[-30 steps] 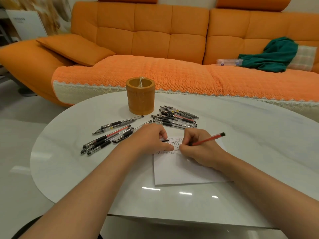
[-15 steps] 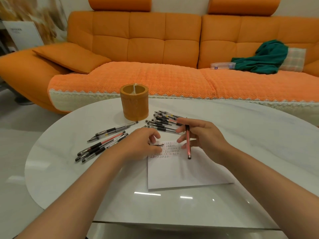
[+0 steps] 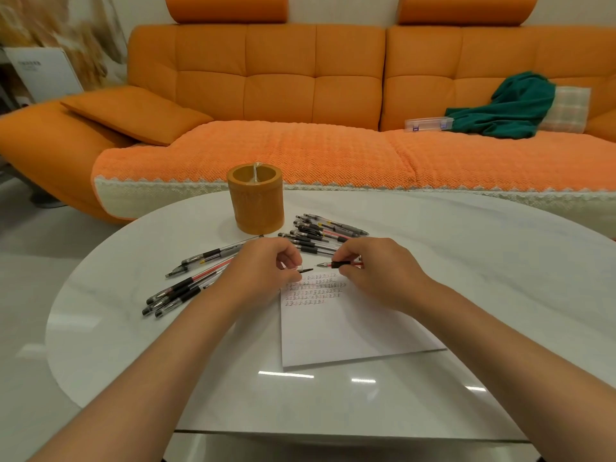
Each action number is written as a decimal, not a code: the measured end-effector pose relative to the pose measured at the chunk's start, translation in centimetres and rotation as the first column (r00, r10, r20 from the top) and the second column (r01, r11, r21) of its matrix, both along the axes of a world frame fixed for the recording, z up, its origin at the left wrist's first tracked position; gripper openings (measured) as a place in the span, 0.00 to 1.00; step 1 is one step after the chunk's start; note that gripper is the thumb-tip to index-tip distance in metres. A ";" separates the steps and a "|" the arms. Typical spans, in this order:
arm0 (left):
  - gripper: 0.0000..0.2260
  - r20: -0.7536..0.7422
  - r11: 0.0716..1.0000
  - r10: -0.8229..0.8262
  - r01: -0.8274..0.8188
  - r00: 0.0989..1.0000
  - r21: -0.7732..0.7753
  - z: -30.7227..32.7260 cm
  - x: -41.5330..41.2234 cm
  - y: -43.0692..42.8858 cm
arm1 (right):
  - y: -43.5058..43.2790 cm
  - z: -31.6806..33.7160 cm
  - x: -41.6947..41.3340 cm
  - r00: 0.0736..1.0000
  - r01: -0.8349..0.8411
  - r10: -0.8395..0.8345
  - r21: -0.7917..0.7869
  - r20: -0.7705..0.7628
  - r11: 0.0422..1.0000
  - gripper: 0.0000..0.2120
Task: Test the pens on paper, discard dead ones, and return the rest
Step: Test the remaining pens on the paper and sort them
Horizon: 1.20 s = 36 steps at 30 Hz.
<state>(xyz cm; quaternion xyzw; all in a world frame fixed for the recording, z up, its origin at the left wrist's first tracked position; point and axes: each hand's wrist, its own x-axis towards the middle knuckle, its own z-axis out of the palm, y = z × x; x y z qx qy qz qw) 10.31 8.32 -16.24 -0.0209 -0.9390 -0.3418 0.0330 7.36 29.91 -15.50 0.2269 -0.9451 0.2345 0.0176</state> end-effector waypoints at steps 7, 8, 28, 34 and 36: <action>0.10 0.013 1.000 -0.030 0.030 0.999 0.009 0.5 0.2 0.6 | -0.3 0.0 0.1 0.997 -0.065 0.065 -0.009 -0.028 0.998 0.08; 0.10 0.016 0.999 -0.035 0.035 0.999 0.016 0.6 0.3 0.7 | -0.4 -0.1 0.1 0.997 -0.076 0.076 -0.010 -0.031 0.997 0.07; 0.08 0.299 0.918 -0.130 0.002 0.945 0.396 2.1 1.7 2.5 | -1.8 -0.9 1.3 0.903 -0.069 0.159 0.230 -0.400 0.971 0.32; 0.08 0.363 0.880 -0.182 -0.014 0.914 0.475 2.2 1.5 2.2 | -2.2 -0.5 1.4 0.886 -0.030 0.138 0.244 -0.442 0.969 0.29; 0.07 0.359 0.870 -0.182 -0.020 0.915 0.493 2.3 1.6 2.2 | -2.2 -0.6 1.3 0.881 -0.033 0.128 0.212 -0.455 0.977 0.29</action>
